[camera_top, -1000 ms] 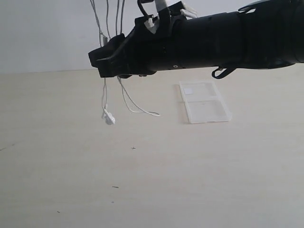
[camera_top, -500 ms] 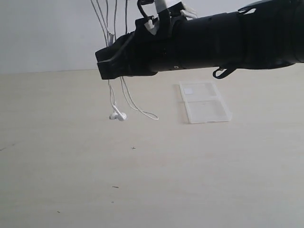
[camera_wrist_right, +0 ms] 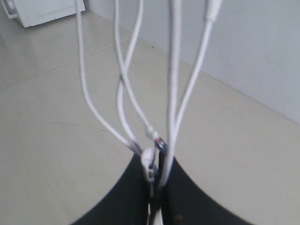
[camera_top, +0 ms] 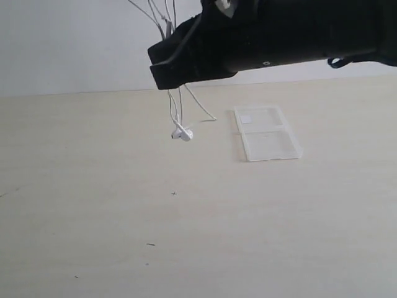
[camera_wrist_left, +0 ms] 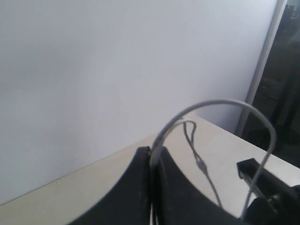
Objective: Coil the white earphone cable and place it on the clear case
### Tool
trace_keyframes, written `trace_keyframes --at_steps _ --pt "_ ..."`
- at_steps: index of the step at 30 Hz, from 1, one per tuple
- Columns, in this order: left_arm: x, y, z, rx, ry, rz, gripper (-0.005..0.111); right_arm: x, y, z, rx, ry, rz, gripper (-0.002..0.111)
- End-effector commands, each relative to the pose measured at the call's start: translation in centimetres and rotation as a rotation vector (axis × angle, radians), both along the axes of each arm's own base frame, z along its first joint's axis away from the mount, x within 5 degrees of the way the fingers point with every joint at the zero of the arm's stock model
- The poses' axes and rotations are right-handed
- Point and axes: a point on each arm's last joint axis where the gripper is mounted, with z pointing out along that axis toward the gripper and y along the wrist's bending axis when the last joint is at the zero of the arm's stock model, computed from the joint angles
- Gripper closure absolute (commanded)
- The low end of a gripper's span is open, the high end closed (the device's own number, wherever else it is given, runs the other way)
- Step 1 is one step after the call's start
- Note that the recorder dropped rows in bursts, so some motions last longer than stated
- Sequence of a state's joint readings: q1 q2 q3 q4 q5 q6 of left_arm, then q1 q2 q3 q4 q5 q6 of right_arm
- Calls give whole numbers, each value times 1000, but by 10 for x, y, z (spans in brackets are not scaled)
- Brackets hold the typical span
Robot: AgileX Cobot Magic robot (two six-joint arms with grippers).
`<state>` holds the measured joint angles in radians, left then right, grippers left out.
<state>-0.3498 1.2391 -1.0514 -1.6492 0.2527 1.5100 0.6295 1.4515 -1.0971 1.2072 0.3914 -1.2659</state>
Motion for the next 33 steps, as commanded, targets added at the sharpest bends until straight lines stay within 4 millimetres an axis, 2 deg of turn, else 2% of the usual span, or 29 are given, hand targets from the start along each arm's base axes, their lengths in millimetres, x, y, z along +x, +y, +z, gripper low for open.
trace_keyframes --at_steps 1,7,11,19,33 --pt "1 6 -14 12 43 62 107 -11 -12 19 -17 -56 -12 108" --pt "-2 9 -44 36 133 81 107 -26 -32 37 -70 -77 -86 108" --pt "-7 3 -56 26 173 -1 107 -38 -43 53 -51 -124 -104 108" --pt "-14 -15 -66 18 207 -217 107 -50 -51 67 -22 -159 -100 108" --pt "-13 -11 -74 36 230 -174 107 -61 -60 86 -22 -211 -97 108"
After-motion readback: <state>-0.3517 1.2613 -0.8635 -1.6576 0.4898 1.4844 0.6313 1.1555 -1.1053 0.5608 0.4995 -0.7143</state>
